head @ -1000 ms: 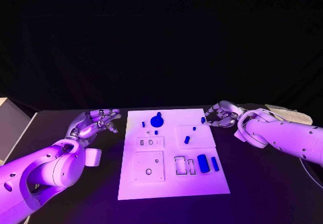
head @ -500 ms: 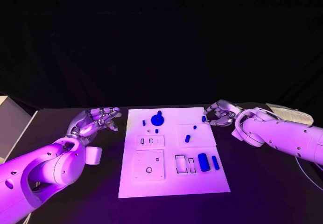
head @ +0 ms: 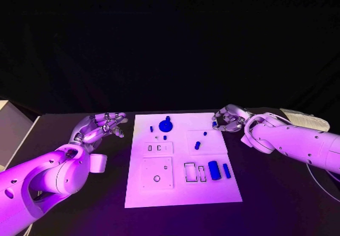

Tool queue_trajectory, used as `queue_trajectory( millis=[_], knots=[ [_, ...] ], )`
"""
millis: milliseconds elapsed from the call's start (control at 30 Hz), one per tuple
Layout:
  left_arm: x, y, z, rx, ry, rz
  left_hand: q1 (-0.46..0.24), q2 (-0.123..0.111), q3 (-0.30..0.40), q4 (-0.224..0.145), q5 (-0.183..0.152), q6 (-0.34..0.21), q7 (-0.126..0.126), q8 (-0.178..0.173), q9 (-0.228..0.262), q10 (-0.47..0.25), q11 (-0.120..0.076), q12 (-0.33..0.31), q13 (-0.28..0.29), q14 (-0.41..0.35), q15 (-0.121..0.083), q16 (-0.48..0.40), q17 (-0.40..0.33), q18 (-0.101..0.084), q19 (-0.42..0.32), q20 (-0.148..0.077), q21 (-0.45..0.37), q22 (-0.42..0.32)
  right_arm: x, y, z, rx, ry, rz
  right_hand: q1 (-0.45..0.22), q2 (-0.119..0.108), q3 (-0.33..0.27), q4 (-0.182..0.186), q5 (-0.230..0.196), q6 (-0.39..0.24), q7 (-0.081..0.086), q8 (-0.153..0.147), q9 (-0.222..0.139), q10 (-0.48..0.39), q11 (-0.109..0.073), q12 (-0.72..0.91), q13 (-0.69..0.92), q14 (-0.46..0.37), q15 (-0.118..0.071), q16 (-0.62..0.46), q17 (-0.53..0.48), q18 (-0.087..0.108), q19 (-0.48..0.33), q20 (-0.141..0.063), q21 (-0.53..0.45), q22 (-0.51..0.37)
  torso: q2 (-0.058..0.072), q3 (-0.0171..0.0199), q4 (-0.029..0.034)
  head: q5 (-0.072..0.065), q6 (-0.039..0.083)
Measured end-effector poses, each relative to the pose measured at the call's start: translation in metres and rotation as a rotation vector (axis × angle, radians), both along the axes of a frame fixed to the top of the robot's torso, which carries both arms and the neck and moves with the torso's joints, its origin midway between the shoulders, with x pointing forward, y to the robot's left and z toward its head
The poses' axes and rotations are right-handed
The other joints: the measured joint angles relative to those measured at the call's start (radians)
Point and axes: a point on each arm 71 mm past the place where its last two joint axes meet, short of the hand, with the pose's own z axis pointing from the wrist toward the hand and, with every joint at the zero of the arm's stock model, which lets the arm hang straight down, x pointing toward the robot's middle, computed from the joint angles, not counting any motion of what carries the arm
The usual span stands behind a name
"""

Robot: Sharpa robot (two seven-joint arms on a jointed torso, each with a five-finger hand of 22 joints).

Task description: Assemble the parts on the task board

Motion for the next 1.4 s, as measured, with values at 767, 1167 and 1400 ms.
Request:
queue_trajectory(
  millis=[767,1167,1400],
  knots=[
    [-0.0003,0.0007,0.0002,0.001,0.000,0.001,0.000,0.000,0.000,0.000,0.000,-0.004,0.004,0.000,0.000,0.000,0.000,0.000,0.000,0.000,0.000,0.000,-0.001,0.000,-0.003,0.003,0.004,0.001,0.0011,0.0011,-0.0009,-0.013,0.004,-0.003,0.011,0.011,0.029,-0.012,0.000,0.037,-0.012,0.023,0.007,0.000,0.000,0.000,0.000,0.000,0.000,0.000,0.000,0.000,0.000,0.000,0.000,0.000,0.001,0.0018,-0.0014,-0.001,-0.005],
    [-0.0004,0.0008,0.0003,0.001,0.000,0.001,0.000,0.000,0.000,0.000,0.000,-0.004,0.004,0.000,0.000,0.000,0.000,0.000,0.000,0.000,0.000,0.000,-0.001,0.000,-0.003,0.003,0.004,0.001,0.0014,0.0016,-0.0007,-0.017,-0.005,-0.008,-0.005,0.027,0.057,-0.013,-0.016,0.088,-0.035,0.066,0.020,-0.001,-0.023,0.000,0.001,-0.002,-0.014,0.000,0.000,0.000,0.002,-0.013,0.000,0.001,0.001,0.0014,-0.0015,-0.001,-0.005],
    [-0.0006,0.0014,0.0004,0.002,0.000,0.002,0.000,0.000,0.000,0.000,0.000,-0.004,0.004,0.000,0.000,0.000,0.000,0.000,0.000,0.000,0.000,0.000,-0.001,0.000,-0.003,0.003,0.004,0.001,0.0015,0.0016,0.0012,-0.015,-0.033,-0.018,-0.015,0.042,0.070,-0.026,-0.050,0.112,-0.047,0.113,0.029,0.000,-0.051,0.000,0.001,-0.001,-0.039,0.000,0.000,0.000,0.002,-0.035,0.000,0.001,0.001,0.0011,-0.0015,0.000,-0.006]
  ],
)
